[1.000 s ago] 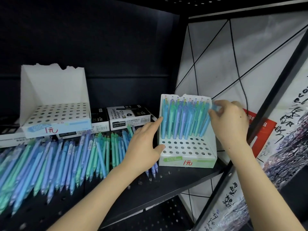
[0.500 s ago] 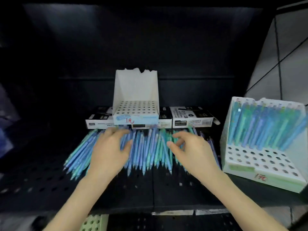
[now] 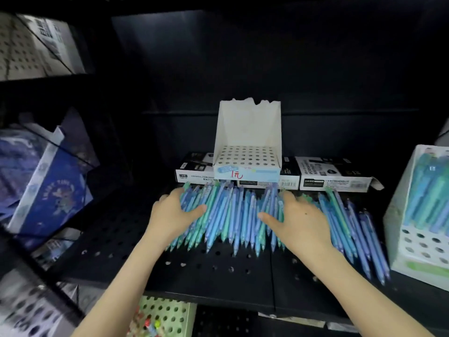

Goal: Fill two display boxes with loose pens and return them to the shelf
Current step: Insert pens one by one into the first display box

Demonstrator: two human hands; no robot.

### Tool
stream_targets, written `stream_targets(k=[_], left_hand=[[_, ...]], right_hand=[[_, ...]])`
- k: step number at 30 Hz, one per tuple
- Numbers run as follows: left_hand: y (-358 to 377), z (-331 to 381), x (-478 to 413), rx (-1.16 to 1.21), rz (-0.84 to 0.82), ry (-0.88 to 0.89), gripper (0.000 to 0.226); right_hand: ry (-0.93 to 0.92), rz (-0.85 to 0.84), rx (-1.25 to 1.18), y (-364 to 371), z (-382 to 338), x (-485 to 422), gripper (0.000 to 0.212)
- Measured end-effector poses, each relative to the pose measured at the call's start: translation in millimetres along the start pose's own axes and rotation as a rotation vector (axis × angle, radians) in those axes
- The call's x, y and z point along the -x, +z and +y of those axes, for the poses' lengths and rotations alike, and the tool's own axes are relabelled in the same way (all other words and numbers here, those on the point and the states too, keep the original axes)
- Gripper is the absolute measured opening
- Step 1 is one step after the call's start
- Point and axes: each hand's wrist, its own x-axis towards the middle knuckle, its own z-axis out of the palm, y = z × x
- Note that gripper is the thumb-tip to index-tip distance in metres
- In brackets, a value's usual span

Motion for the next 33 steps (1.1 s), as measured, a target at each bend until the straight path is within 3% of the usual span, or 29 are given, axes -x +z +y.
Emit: stream_targets(k=[5, 11, 16, 19, 22, 26, 30, 33], left_hand=[[1, 3, -4, 0.185, 0.037, -0.058, 0.074], [-3, -5, -13, 0.099, -0.008, -0.028, 0.036], [-6, -12, -21, -0.001, -0.056, -0.009, 0.014], [-10, -15, -21, 0.034, -0.04, -0.022, 0.02], [-17, -18, -12, 0.194, -0.039, -0.038, 0.035], [-27, -18, 5, 0.511, -0.008, -0.059, 0.034], [-38, 2, 17, 0.842, -0.118, -0.052, 0.029], [-34, 31, 25, 1.051, -0.247, -0.025, 0.017]], right_hand=[[0.012, -0.018, -0.134, -4, -2, 2, 0.066], [0.077, -0.056, -0.335, -9, -2, 2, 0.036], [0.13, -0.094, -0.509, -18, -1, 3, 0.034], [0.162, -0.092, -0.599, -20, 2, 1, 0.037], [0.183, -0.037, -0.723, -20, 5, -1, 0.037], [0.215, 0.033, -0.917, -22, 10, -4, 0.031], [0.24, -0.016, -1.281, -38, 16, -3, 0.032], [0.177, -0.017, -1.408, -62, 28, 3, 0.03]])
